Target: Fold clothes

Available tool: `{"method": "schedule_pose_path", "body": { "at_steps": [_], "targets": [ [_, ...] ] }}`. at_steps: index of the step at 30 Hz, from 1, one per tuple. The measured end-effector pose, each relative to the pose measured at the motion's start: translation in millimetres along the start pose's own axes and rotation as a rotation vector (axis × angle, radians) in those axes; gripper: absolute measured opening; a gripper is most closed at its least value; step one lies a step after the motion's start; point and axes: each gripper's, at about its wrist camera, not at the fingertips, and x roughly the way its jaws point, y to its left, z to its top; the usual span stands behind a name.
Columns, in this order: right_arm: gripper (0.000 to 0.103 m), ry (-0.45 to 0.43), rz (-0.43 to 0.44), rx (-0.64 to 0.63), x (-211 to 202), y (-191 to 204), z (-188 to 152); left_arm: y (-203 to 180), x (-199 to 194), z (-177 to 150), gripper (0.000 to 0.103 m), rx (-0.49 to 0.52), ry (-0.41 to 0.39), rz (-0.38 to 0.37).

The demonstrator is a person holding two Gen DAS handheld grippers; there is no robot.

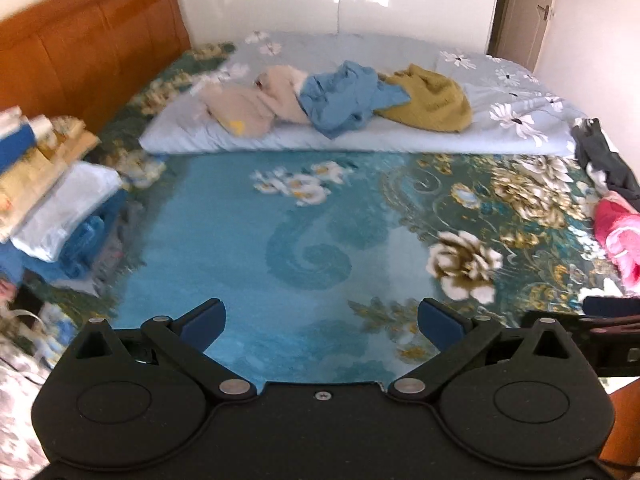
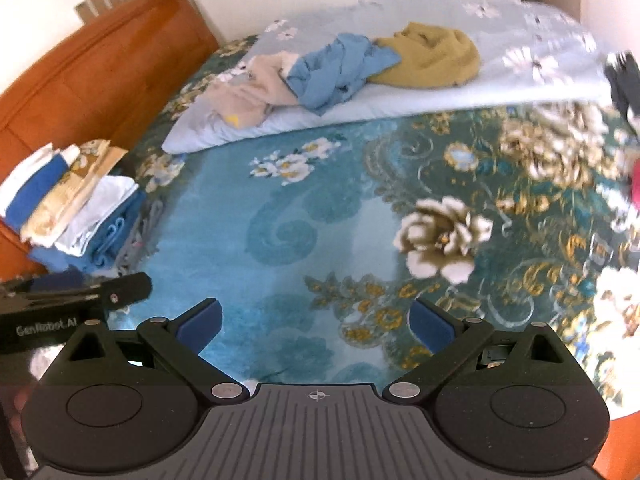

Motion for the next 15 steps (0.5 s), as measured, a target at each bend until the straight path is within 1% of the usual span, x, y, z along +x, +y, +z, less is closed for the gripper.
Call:
{"method": "schedule_pose_path", "body": {
  "at_steps": [2, 6, 11, 15],
  "targets": [
    [0.101, -0.009, -0.007, -0.019, -7.1, 3.5, 4.4, 3.6, -7.9, 5.3, 0.101, -0.003, -0.025, 0.026],
    [0.101, -0.030, -0.015, -0.047, -21.3, 9.6, 12.7, 14.2, -23.8, 12.9, 0.101, -0.046, -0.043, 0.032],
    [0.101, -0.050, -0.028, -0.133, -31.3, 14.8, 17.4, 22.7, -33.5, 16.9, 0.101, -0.077, -0.026, 0.049],
    [0.102, -0.083, -0.038, -0.165, -42.0, 16.6, 22.5, 25.4, -41.6, 21.5, 0.101, -0.100, -0.010, 0.047]
  ]
}}
